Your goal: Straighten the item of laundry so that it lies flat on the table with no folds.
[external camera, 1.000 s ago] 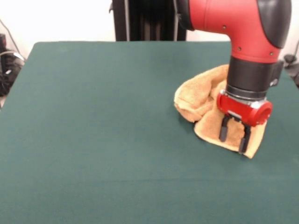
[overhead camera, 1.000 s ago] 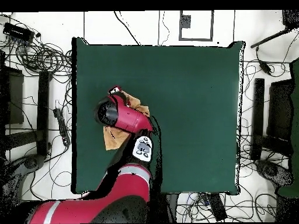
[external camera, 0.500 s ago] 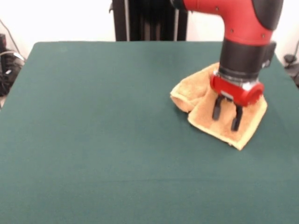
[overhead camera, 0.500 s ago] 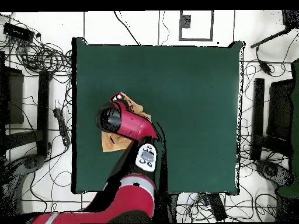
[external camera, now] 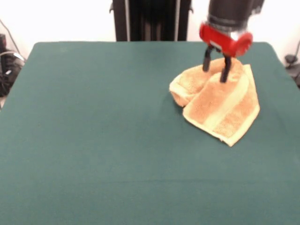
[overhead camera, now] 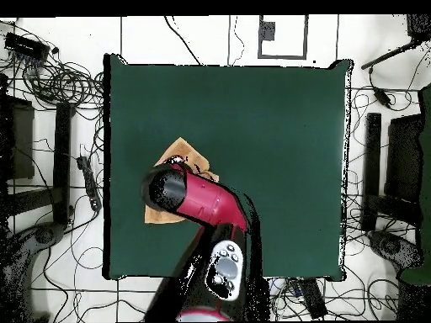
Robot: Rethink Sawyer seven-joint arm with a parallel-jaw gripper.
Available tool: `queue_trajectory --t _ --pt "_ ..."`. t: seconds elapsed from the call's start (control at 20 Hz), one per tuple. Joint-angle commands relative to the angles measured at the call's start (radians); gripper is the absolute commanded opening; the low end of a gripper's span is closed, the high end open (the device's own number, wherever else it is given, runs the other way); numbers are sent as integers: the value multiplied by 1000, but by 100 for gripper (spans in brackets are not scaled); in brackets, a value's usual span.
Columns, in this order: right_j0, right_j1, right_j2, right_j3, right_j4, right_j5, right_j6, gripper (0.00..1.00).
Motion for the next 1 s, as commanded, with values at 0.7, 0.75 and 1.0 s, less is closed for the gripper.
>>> queue_trajectory --t 0.7,0.75,1.0 --pt "-232 101 197 258 -219 -187 135 100" --pt "-224 112 211 287 -147 -194 226 100" --pt "-130 103 161 309 6 -155 374 100"
